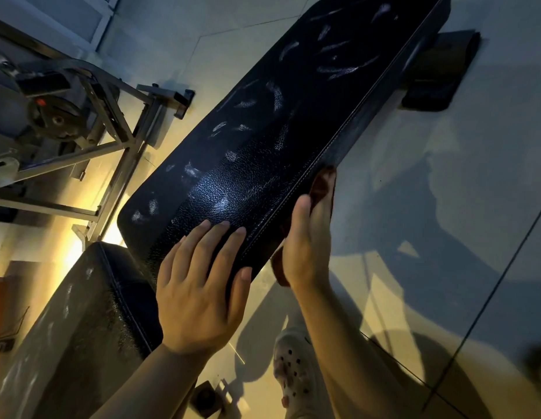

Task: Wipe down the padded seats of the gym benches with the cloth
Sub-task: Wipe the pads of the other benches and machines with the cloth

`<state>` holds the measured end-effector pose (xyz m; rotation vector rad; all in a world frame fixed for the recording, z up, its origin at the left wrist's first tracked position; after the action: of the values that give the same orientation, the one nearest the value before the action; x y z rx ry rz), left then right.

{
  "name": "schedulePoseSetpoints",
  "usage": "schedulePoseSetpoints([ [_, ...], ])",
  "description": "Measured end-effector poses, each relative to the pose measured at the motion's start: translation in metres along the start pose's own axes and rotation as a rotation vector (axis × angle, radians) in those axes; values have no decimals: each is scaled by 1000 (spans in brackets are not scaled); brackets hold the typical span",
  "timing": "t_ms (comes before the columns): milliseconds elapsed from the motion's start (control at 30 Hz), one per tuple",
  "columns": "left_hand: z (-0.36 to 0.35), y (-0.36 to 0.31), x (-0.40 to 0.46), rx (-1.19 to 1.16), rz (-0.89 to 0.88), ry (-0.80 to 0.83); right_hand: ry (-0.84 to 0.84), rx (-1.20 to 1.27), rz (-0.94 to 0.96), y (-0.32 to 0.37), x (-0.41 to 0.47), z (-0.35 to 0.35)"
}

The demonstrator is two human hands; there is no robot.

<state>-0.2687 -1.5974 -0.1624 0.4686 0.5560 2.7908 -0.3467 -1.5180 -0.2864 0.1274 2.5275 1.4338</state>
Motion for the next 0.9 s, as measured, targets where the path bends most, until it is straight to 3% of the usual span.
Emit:
schedulePoseSetpoints([
  [200,1,-1,1,-10,6,-14,-72,-120,-69,13,79,17],
  [533,0,0,0,2,10,-3,38,-63,54,14,-35,-13],
  [800,-2,-2,2,-16,11,3,-132,46,-129,10,79,10],
  [900,0,-2,-1,-20,20,24,-138,-1,-120,6,68,9],
])
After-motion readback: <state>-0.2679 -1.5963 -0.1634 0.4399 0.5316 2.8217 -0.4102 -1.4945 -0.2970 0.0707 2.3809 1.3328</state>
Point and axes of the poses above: each hand's wrist, its own x-axis towards the middle knuckle, its own z-axis out of the back of the hand, y = z × x, the point moved 6 cm from there along x, towards the middle knuckle
